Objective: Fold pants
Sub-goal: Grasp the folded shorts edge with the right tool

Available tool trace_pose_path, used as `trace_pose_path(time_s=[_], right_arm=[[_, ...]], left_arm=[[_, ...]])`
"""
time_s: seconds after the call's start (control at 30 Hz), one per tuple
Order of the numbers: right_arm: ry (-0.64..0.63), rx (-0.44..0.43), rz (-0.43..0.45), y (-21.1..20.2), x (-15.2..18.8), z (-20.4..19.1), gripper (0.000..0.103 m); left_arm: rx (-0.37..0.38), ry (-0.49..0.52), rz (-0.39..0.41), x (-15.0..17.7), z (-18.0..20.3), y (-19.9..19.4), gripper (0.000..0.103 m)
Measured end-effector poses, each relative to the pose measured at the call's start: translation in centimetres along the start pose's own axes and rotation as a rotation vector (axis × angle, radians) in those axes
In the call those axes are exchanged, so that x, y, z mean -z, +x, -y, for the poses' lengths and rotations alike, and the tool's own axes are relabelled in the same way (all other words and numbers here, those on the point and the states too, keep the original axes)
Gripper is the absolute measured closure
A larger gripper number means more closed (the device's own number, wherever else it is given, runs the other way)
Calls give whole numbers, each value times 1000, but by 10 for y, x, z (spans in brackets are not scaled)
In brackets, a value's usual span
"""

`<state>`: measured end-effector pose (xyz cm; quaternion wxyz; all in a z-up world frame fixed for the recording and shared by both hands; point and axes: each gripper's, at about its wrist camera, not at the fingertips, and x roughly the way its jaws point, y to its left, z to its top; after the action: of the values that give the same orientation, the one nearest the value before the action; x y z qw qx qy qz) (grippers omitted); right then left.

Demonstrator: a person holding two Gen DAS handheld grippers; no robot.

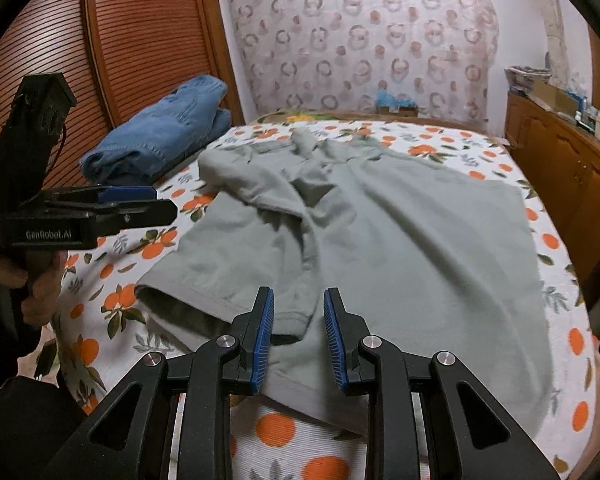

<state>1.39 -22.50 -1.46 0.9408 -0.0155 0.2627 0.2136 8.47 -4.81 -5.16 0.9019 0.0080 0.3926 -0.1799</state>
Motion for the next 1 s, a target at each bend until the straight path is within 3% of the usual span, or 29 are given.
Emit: trace_pose_path(time_s=[0.2, 0.3, 0.33, 0.4, 0.63, 1.0], right_arm=[[-16, -3, -30, 2, -4, -1, 76], [-31, -3, -31, 2, -4, -4, 84], [-35, -2, -27, 0, -3, -6, 91], [-39, 3, -18, -1, -4, -7, 93], [-39, 15, 75, -18, -10, -9, 95], [-41, 103, 213, -73, -11, 1, 95]], left_arm=[[10, -9, -43, 13, 1, 14, 30], [13, -10, -46, 16, 2, 15, 30], [11, -10, -43, 16, 2, 14, 30], [12, -13, -42, 17, 1, 14, 30], [19, -7, -30, 15, 3, 11, 30], [47, 32, 7, -4, 24, 2, 30]])
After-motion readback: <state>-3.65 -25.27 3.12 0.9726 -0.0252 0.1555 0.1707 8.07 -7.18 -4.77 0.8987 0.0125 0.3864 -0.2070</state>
